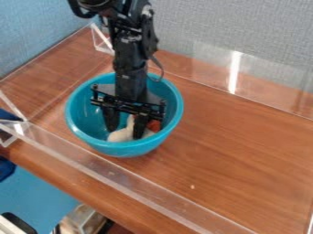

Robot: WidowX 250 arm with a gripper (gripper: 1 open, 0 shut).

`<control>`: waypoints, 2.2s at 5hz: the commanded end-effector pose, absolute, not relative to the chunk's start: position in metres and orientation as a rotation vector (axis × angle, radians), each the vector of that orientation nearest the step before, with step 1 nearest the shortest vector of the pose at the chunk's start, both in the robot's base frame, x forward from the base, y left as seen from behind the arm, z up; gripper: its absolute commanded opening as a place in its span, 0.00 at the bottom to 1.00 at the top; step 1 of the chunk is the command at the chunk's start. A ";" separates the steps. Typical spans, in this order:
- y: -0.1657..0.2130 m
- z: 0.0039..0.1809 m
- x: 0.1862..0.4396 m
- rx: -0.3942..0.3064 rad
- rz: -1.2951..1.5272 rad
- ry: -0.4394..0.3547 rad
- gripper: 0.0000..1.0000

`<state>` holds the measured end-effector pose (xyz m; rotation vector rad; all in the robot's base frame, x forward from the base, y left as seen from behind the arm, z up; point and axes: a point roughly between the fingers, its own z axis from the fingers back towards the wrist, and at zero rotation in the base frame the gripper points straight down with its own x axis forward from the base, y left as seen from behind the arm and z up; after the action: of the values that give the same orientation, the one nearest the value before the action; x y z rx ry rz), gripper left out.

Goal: Remove the mushroom from inside the blue bowl and put it on the table

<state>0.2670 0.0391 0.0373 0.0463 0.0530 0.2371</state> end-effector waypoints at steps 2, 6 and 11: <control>0.032 0.030 0.274 0.043 0.243 0.046 0.00; 0.024 0.026 0.271 0.043 0.295 0.039 0.00; 0.029 0.026 0.284 0.050 0.022 0.017 0.00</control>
<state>0.2838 0.0303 0.0334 0.0500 0.0081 0.0380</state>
